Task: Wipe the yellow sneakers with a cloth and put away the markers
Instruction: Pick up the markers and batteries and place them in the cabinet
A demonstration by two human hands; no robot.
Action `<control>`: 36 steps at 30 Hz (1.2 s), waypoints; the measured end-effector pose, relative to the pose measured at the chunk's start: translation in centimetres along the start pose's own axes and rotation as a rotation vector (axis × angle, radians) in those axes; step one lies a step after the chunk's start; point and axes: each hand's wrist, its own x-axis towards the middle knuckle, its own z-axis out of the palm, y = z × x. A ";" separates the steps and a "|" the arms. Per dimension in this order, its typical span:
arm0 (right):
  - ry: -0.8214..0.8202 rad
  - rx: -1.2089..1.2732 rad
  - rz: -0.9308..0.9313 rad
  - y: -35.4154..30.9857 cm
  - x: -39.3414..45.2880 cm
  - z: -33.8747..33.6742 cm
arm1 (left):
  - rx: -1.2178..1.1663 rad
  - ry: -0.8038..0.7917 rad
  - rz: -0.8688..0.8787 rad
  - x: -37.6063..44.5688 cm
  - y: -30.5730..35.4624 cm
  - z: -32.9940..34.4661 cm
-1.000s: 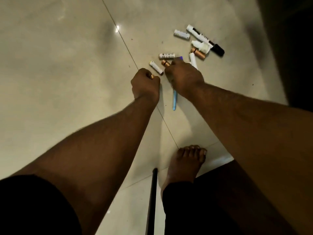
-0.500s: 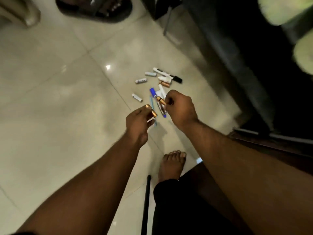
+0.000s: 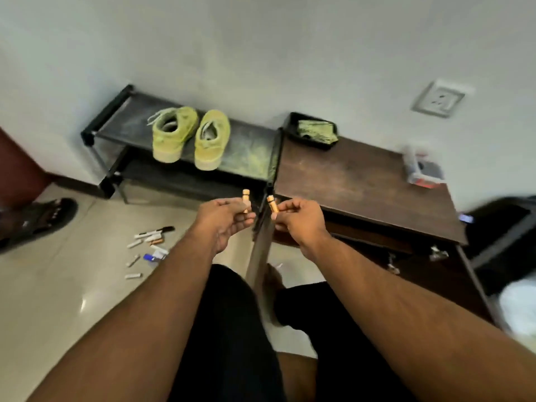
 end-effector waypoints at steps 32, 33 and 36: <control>0.205 0.429 0.410 26.6 20.8 -16.2 | -0.099 0.301 -0.342 20.3 -26.9 22.8; 0.213 0.436 0.415 26.6 21.2 -16.1 | -0.085 0.326 -0.331 20.5 -27.1 23.2; 0.213 0.409 0.431 26.5 22.0 -15.9 | -0.076 0.391 -0.320 21.4 -27.8 24.0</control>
